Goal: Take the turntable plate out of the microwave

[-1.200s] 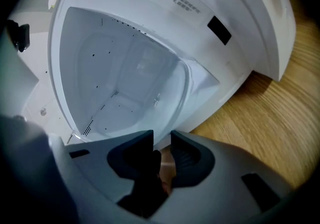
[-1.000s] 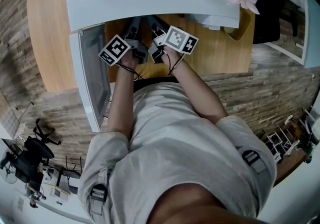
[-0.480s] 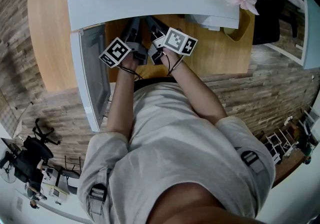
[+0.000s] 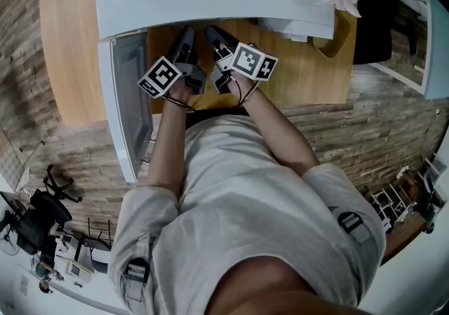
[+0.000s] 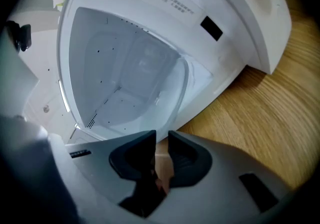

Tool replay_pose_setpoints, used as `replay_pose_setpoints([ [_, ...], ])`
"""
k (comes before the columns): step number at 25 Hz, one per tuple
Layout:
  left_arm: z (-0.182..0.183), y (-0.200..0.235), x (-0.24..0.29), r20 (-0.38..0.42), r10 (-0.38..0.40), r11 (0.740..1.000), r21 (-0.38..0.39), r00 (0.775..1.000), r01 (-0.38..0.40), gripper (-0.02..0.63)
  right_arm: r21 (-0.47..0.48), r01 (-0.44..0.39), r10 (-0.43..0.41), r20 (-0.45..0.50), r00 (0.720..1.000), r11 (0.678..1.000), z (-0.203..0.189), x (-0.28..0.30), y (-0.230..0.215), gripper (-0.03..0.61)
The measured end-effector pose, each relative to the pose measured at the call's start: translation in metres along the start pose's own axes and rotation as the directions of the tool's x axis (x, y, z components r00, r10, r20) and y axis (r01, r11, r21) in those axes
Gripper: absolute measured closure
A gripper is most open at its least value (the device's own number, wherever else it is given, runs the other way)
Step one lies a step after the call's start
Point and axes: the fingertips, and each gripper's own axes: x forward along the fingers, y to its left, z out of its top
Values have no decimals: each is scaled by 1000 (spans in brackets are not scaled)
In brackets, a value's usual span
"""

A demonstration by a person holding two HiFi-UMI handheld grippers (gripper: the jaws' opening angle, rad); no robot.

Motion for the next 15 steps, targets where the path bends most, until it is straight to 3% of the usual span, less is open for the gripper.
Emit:
replay_pose_setpoints([
  [2,-2,2,-4,9,-6,1000,-10,1000,6,552,32,-5,4,20,1000,999,4,0,-5,446],
  [3,-3,2,-5,13,-7,1000,-9,1000,7,551,41,-8,7,28,1000,999,7,1,-6,442],
  [10,-1,3,-7,6,-3,1000,31,1000,2,526,42,-20,18,47,999,999,18,6,-10,488],
  [12,3,6,-7,21,-3,1000,11,1000,2,443,42,-25,23,50,998,999,18,6,-10,489],
  [15,9,10,-3,36,-3,1000,-12,999,4,417,42,-32,29,55,998,999,19,6,-9,491],
])
